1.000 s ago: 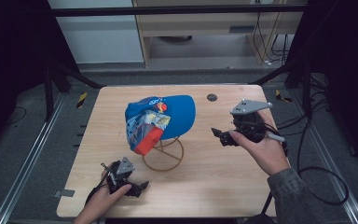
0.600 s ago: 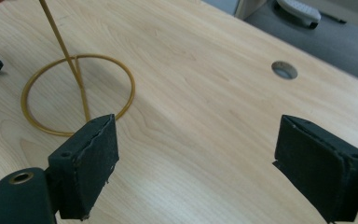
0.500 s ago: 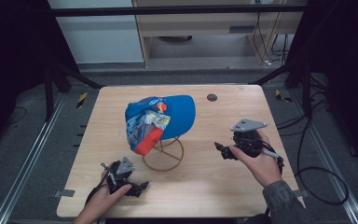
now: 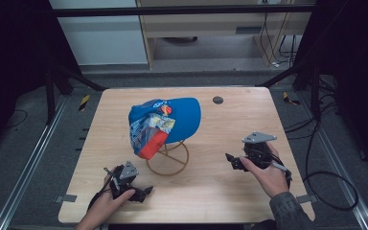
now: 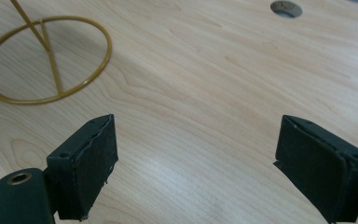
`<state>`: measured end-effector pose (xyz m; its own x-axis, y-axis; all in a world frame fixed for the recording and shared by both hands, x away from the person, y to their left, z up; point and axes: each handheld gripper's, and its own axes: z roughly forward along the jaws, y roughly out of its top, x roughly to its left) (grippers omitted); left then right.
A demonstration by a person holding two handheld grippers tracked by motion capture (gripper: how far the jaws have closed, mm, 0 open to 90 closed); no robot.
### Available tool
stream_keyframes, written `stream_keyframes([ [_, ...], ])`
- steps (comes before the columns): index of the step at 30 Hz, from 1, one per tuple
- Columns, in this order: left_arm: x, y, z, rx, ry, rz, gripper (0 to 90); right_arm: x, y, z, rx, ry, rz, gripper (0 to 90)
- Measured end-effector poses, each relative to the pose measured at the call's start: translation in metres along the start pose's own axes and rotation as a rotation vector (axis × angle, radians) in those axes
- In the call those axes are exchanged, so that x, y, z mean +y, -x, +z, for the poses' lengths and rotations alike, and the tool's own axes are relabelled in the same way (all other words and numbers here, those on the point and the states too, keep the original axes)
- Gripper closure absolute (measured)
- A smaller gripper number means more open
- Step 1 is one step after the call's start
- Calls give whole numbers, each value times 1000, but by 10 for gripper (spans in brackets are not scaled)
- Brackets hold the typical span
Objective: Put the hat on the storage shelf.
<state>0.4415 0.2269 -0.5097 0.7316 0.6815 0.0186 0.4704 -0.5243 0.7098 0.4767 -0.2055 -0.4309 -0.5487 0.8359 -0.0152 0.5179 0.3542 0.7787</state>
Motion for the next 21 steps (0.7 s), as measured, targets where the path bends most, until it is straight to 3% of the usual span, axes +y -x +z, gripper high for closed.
stream_keyframes([
  [18, 0, 0, 0, 1, 0, -1, 0, -43, 5, 26, 12, -73, 97, 118],
  [21, 0, 0, 0, 3, 0, -1, 0, -47, 6, 31, 5, -96, 93, 117],
])
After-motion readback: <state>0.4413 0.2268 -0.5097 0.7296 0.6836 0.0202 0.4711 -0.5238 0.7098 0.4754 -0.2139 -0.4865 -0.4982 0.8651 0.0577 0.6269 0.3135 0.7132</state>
